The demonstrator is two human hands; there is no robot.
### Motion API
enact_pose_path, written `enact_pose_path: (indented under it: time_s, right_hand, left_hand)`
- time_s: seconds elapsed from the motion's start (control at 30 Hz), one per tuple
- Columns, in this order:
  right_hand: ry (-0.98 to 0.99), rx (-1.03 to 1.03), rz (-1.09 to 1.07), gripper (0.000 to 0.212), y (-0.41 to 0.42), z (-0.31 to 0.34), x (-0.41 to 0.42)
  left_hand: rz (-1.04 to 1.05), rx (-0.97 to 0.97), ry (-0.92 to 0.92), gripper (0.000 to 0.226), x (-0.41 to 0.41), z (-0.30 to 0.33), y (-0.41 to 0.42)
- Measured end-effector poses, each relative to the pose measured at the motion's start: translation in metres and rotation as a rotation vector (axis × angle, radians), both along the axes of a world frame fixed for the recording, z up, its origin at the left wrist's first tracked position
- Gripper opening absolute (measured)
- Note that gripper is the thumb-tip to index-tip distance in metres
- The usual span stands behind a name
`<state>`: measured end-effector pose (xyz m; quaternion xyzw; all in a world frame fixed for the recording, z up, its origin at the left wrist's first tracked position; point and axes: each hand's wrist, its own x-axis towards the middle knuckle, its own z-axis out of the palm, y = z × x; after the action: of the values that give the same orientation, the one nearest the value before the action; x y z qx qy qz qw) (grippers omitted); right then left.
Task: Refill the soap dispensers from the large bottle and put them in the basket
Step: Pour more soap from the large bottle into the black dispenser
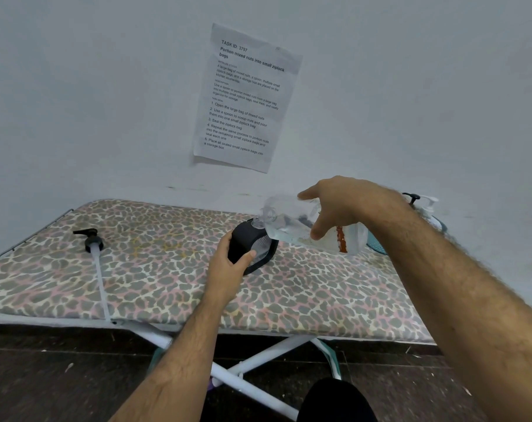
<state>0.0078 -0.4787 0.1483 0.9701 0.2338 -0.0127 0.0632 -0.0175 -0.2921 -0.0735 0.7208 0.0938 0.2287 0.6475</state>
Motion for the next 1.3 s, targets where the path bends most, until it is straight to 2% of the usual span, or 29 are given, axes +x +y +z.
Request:
enact_pose_path:
  time_s: [1.3]
  right_hand:
    - [0.026, 0.001, -0.007, 0.088, 0.004, 0.011, 0.000]
  left_hand:
    - [0.000, 0.015, -0.006, 0.060, 0.003, -0.002, 0.001]
